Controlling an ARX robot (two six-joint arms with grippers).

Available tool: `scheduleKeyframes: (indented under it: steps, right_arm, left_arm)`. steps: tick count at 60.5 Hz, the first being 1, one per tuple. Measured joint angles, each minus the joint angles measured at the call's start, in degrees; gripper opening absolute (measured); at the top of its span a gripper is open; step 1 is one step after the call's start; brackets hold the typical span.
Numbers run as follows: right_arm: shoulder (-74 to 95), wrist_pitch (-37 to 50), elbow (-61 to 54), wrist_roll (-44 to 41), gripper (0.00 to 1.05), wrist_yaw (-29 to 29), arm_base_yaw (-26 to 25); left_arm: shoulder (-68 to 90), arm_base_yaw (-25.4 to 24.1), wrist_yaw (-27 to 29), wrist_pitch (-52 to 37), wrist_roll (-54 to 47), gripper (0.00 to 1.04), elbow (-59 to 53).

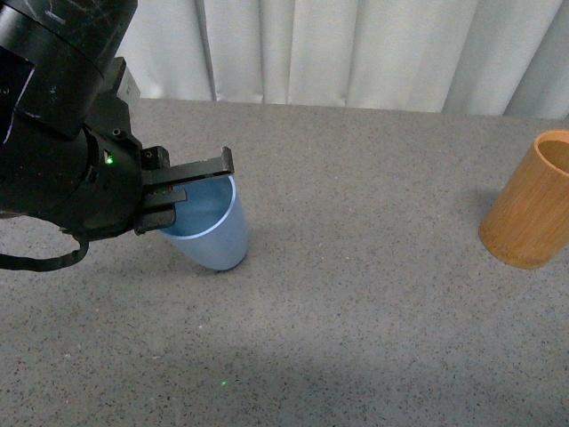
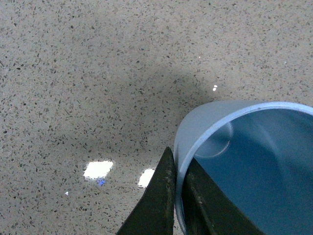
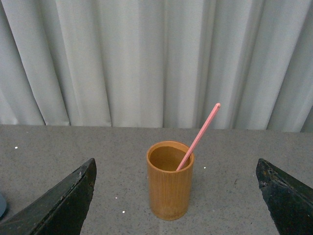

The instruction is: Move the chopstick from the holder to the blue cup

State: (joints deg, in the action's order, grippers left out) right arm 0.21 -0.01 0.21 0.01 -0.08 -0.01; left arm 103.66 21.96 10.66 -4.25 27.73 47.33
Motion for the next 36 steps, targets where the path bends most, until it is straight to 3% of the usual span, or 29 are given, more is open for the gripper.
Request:
scheduleKeyframes:
  steps: [27,36]
  right_arm:
    - [0.0,0.0,0.0,0.0,0.95,0.0,0.0]
    - [0.0,0.0,0.0,0.0,0.95,0.0,0.0]
  left_arm:
    - [1.4,5.0,-0.4,-0.5,-8.2,0.04,7.5]
    - [4.4,9.1,-0.8,0.2,-12.4,0.04,11.6]
